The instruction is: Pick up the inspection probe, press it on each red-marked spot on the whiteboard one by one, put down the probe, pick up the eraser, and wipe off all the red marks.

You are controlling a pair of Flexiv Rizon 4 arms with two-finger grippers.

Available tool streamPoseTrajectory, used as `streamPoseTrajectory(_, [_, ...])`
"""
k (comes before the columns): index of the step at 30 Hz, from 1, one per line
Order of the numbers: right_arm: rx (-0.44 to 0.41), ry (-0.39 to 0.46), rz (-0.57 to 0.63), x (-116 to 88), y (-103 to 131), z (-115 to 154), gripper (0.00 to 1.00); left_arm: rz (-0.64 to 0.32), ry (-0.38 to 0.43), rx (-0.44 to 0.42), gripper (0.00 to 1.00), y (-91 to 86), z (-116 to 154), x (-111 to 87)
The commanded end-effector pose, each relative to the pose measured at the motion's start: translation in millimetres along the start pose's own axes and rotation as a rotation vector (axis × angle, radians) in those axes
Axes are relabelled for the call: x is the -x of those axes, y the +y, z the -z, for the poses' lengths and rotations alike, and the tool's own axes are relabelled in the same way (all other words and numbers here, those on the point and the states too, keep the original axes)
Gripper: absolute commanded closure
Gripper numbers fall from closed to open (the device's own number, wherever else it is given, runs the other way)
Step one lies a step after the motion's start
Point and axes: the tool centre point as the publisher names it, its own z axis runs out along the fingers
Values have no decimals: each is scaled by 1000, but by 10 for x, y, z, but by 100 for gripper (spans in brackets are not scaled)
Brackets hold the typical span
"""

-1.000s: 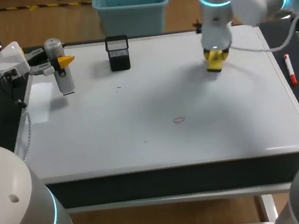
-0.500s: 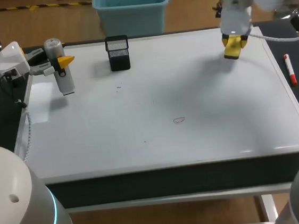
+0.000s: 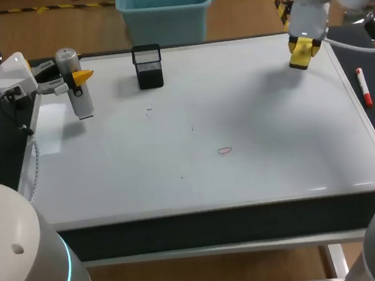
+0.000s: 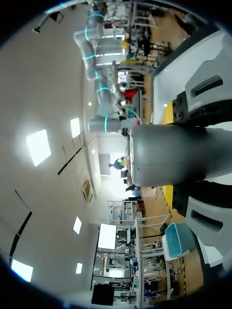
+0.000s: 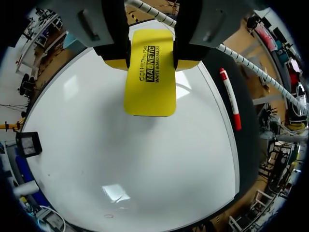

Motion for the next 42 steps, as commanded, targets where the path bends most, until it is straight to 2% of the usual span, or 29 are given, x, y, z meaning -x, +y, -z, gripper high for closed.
streamPoseTrajectory(1, [-4,-8,4,-58,17,23,100,-1,-1,0,100,-8,-5,-1])
streamPoseTrajectory(19, [-4,-8,4,-58,17,23,100,-1,-1,0,100,-8,-5,-1])
streamPoseTrajectory(23, [-4,-8,4,-58,17,23,100,-29,39,9,100,9,-161,-344])
streamPoseTrajectory(28, [-4,-8,4,-58,17,23,100,-9,141,26,100,48,-449,-738])
streamPoseTrajectory(36, [-4,-8,4,-58,17,23,100,-32,282,-69,100,-102,-830,-1275])
streamPoseTrajectory(41, [-4,-8,4,-58,17,23,100,-38,377,-74,100,-115,-1095,-1591])
streamPoseTrajectory(42, [-4,-8,4,-58,17,23,100,-26,400,-98,100,-110,-1147,-1649])
